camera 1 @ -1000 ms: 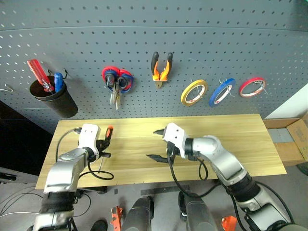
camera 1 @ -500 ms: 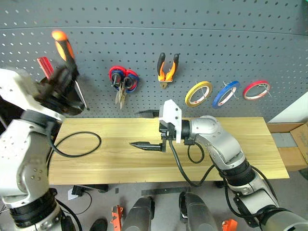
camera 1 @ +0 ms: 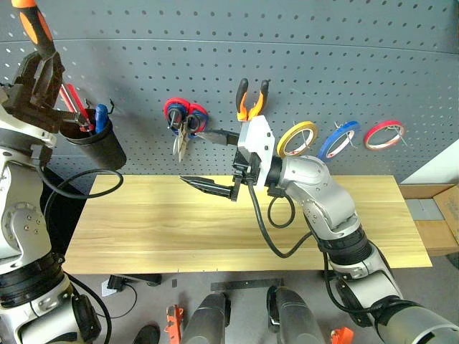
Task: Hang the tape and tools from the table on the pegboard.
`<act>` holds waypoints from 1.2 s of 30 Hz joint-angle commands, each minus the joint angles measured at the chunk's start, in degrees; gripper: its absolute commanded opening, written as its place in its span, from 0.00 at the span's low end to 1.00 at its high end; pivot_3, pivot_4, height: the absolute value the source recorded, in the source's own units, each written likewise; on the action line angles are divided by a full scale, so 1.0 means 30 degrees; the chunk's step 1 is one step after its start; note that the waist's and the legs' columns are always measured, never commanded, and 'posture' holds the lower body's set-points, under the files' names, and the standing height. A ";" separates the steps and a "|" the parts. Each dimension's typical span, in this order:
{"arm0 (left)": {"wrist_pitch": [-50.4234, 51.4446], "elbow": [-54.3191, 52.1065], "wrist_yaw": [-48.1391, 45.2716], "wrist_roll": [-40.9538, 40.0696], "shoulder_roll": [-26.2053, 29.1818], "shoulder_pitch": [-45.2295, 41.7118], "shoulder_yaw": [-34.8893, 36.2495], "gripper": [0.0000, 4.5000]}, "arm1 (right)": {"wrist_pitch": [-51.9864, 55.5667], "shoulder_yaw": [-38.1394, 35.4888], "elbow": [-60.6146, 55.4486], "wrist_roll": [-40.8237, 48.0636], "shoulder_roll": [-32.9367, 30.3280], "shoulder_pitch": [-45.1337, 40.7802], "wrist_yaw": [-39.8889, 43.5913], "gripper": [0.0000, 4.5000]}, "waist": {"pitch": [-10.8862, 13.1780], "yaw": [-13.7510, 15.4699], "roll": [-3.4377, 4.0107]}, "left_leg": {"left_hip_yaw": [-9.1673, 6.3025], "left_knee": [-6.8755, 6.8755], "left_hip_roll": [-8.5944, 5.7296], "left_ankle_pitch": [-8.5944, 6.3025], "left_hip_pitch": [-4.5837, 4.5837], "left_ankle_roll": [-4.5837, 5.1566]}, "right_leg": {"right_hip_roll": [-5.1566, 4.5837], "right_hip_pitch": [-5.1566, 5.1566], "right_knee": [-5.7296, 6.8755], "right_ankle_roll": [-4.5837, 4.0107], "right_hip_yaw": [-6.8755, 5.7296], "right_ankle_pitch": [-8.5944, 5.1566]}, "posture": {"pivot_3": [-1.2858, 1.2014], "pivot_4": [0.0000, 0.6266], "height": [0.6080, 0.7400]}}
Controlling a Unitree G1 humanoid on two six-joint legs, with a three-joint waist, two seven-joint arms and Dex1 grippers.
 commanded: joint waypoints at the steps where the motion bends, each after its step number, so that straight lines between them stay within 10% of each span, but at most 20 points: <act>1: -0.1393 0.0193 -0.0224 0.0298 0.0250 -0.0610 -0.0111 0.10 | -0.0560 0.0113 -0.0358 -0.0117 0.0080 -0.0023 -0.0126 1.00 | -0.0003 -0.0010 -0.0006 | -0.0003 0.0001 0.0001 0.0000 -0.0004 0.0000 | 0.0000 -0.0002 0.0000 0.0000 -0.0002 0.0000 | 0.54 0.31 1.00; 10: -0.0028 0.1087 0.0338 0.0061 -0.0187 0.1443 0.0212 0.10 | -0.0420 0.0102 -0.0517 -0.0129 -0.0007 0.0010 -0.0012 1.00 | -0.0009 -0.0079 -0.0007 | 0.0011 -0.0007 0.0005 0.0001 -0.0011 -0.0002 | 0.0007 -0.0038 0.0017 0.0000 0.0013 0.0001 | 0.54 0.31 1.00; 21: -0.0924 0.0101 -0.0100 -0.0232 -0.0253 0.3385 0.0984 0.89 | -0.0106 0.0310 -0.0176 0.0208 -0.0653 0.0080 0.0974 1.00 | -0.0086 -0.0019 -0.0072 | 0.0008 -0.0006 0.0006 0.0005 -0.0021 -0.0009 | 0.0009 -0.0043 0.0014 -0.0003 0.0015 0.0003 | 0.56 0.29 1.00; 31: 0.3293 -0.5115 -0.4052 -0.7071 0.0184 0.8345 0.1633 0.89 | 0.1092 0.0823 -0.1510 0.1026 -0.4165 0.2636 0.4093 1.00 | -0.0173 0.0135 -0.0107 | -0.0005 -0.0004 0.0010 0.0002 -0.0026 -0.0004 | -0.0009 -0.0020 -0.0021 -0.0005 0.0036 0.0002 | 0.57 0.33 1.00; 36: 0.2757 -0.4611 -0.4904 -0.5718 -0.0190 1.1069 0.0678 0.89 | 0.1235 0.0030 -0.0769 0.0957 -0.3625 0.3442 0.2539 1.00 | -0.0184 0.0090 -0.0072 | -0.0003 -0.0053 0.0051 0.0014 0.0041 -0.0025 | 0.0025 0.0011 0.0013 -0.0048 0.0050 0.0005 | 0.56 0.32 1.00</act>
